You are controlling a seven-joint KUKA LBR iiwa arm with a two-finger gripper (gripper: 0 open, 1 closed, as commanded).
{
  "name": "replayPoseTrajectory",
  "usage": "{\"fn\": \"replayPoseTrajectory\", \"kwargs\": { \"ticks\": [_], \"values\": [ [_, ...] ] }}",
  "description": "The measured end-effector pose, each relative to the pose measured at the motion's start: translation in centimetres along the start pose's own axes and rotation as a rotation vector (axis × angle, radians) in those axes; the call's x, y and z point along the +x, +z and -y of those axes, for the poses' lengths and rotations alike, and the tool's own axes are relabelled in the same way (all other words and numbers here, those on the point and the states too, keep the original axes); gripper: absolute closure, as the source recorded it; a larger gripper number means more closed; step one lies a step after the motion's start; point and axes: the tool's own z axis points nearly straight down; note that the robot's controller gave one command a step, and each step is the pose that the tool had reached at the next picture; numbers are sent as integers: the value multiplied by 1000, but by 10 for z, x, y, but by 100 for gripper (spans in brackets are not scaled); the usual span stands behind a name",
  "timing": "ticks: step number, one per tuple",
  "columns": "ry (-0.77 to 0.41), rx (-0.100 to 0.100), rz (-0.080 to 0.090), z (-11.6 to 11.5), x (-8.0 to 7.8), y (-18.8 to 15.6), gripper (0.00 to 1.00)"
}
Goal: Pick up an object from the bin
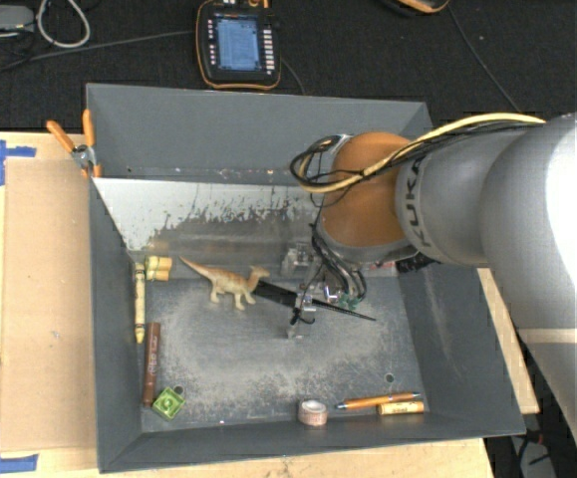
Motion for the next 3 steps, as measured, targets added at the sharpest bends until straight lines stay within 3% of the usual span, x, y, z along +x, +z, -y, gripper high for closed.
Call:
{"fn": "replayPoseTrajectory", "kwargs": {
  "ticks": [1,2,3],
  "values": [
    [-46,-2,-6,8,0,-2,100],
    [-46,-2,-6,8,0,-2,100],
    [-47,-2,-11,8,1,-30,100]
  ]
}}
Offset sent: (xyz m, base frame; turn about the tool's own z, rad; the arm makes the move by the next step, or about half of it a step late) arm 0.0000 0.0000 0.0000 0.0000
